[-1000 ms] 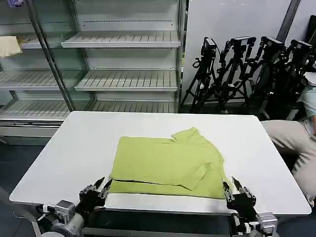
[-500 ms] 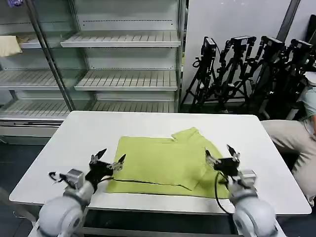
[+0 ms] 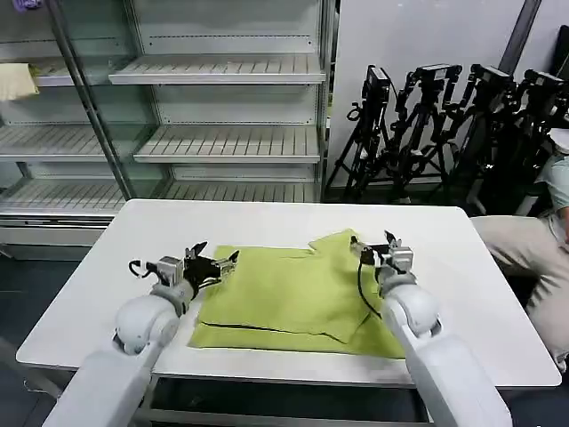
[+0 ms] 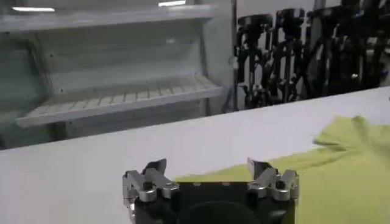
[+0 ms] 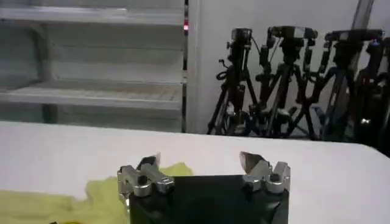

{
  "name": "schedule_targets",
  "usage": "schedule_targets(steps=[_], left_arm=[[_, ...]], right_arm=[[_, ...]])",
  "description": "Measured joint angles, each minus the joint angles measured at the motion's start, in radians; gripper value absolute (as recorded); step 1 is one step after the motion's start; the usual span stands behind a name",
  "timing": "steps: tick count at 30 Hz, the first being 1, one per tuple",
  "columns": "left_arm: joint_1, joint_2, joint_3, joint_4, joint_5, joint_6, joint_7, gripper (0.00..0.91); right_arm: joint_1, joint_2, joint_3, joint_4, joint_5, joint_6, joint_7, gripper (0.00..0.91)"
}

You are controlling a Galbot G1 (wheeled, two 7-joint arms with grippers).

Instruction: Fold and organize the clothes.

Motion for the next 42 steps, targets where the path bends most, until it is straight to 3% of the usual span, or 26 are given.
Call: schedule_targets(steps=[9, 32, 33, 34, 36, 37, 42], left_arm=[[-0.079, -0.009, 0.032, 0.12, -0.022, 0.0, 0.013, 0.907], [-0.143, -0.017, 0.059, 0.242, 0.008, 0.0, 0.034, 0.907], [-0.144, -0.017, 0.059, 0.244, 0.009, 0.0, 0.034, 0.907], [-0.145, -0.019, 0.059, 0.247, 0.012, 0.0, 0.034, 0.443], [-0.15, -0.022, 0.059, 0.253, 0.016, 0.0, 0.036, 0.05], [-0.152, -0.024, 0.058, 0.256, 0.017, 0.0, 0.036, 0.01], [-0.15, -0.027, 0.06, 0.26, 0.022, -0.001, 0.043, 0.01]], right_arm=[[0.09, 0.05, -0.013, -0.163, -0.006, -0.009, -0.023, 0.907], [0.157, 0.127, -0.017, -0.329, -0.049, -0.009, -0.062, 0.907], [0.158, 0.129, -0.017, -0.332, -0.051, -0.009, -0.065, 0.816], [0.159, 0.13, -0.018, -0.334, -0.052, -0.009, -0.068, 0.433], [0.16, 0.131, -0.019, -0.336, -0.053, -0.009, -0.074, 0.0], [0.16, 0.131, -0.019, -0.336, -0.052, -0.009, -0.076, 0.0], [0.16, 0.131, -0.013, -0.337, -0.042, -0.02, -0.08, 0.0]])
